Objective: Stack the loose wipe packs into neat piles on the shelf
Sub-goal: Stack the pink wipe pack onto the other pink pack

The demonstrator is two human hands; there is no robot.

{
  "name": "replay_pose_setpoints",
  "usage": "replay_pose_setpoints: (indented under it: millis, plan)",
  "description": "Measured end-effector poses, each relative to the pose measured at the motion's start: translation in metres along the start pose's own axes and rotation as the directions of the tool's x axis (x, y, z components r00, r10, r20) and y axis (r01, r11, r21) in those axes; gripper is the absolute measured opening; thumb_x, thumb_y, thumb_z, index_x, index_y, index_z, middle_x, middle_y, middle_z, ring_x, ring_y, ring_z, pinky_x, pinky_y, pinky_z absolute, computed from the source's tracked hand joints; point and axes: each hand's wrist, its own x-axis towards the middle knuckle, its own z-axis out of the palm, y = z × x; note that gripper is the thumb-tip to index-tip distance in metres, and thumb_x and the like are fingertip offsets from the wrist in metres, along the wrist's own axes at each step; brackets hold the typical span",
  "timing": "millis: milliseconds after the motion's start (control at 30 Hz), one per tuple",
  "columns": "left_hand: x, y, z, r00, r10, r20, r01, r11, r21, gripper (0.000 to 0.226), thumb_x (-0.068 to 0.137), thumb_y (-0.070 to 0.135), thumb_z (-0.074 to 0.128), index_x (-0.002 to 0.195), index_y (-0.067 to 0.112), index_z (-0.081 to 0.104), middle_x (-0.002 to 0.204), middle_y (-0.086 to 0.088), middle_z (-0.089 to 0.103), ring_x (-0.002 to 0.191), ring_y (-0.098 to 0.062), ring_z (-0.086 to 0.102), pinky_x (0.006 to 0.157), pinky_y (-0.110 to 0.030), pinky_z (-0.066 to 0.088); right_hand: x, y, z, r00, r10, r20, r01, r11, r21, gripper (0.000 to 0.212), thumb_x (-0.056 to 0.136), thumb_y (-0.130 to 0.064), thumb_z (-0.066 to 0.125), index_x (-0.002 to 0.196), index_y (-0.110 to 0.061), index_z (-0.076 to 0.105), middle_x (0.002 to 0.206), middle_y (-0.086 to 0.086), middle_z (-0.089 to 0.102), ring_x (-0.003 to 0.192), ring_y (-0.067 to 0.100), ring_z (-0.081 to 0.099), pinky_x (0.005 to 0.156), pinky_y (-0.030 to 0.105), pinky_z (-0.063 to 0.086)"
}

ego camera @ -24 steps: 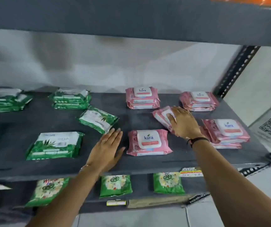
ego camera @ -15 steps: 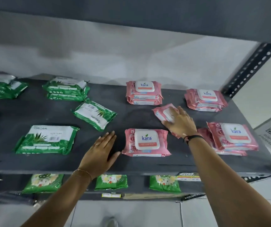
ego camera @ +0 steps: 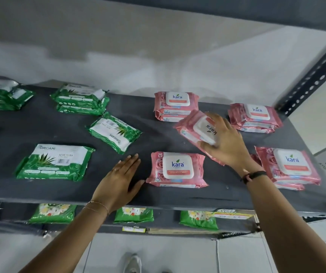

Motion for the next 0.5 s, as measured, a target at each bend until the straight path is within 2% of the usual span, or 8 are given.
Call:
replay_pose_setpoints:
  millis: [67,133,233,333,433,500]
  plan:
    - [0.0,-0.001,0.001,1.0,0.0,-0.008,-0.001,1.0,-0.004,0.072,0.086,0.055,0.022,0.129,0.001,0.04,0.139,-0.016,0.04,0.127,-0.031,0.037,0.104,-0.044,0.018,-0.008,-0.014,-0.007,0.976,-0.204,0.082,0.196,0.976,0.095,0.069,0.066,-0.04,0.069,0.125,-0.015,0.042,0.124,0.01,0.054,0.108,0.027,0.052,0.092,0.051,0.045]
    - [0.0,-0.001,0.002,1.0,0.003,-0.013,-0.003,1.0,-0.012,0.068,0.084,0.049,0.028,0.131,0.001,0.038,0.141,-0.015,0.038,0.128,-0.03,0.035,0.105,-0.042,0.016,-0.015,-0.027,-0.007,0.932,-0.307,0.192,0.279,0.947,0.161,0.064,0.066,-0.036,0.072,0.122,-0.018,0.045,0.126,0.006,0.052,0.112,0.024,0.051,0.093,0.049,0.046]
    - [-0.001,-0.001,0.002,1.0,0.005,-0.009,-0.005,1.0,-0.023,0.071,0.084,0.053,0.025,0.13,0.001,0.038,0.141,-0.016,0.038,0.128,-0.031,0.034,0.105,-0.042,0.018,-0.019,-0.034,0.003,0.883,-0.334,0.33,0.304,0.942,0.139,0.061,0.068,-0.029,0.075,0.121,-0.02,0.047,0.132,0.003,0.049,0.12,0.022,0.047,0.1,0.048,0.041]
    - [-0.001,-0.001,0.002,1.0,0.0,-0.012,-0.001,0.999,-0.035,0.075,0.085,0.059,0.021,0.13,0.001,0.039,0.14,-0.015,0.038,0.129,-0.031,0.034,0.105,-0.042,0.021,-0.022,-0.033,0.012,0.849,-0.311,0.427,0.314,0.947,0.066,0.066,0.071,-0.035,0.072,0.128,-0.025,0.039,0.142,-0.001,0.04,0.127,0.021,0.04,0.109,0.04,0.03]
    - [-0.001,-0.001,0.001,1.0,0.003,-0.011,-0.004,0.999,-0.04,0.079,0.086,0.061,0.016,0.129,0.0,0.04,0.139,-0.016,0.04,0.128,-0.032,0.036,0.104,-0.043,0.022,-0.025,-0.032,0.014,0.84,-0.29,0.46,0.321,0.947,0.011,0.074,0.073,-0.045,0.068,0.134,-0.029,0.03,0.15,-0.003,0.026,0.136,0.018,0.026,0.114,0.041,0.015]
    - [-0.002,0.0,0.0,1.0,0.006,-0.01,-0.007,0.999,-0.046,0.078,0.086,0.061,0.015,0.128,0.0,0.041,0.138,-0.017,0.041,0.127,-0.032,0.037,0.104,-0.043,0.022,-0.028,-0.035,0.011,0.838,-0.293,0.46,0.322,0.947,0.017,0.071,0.075,-0.048,0.063,0.135,-0.032,0.029,0.151,-0.003,0.023,0.137,0.016,0.023,0.114,0.04,0.012]
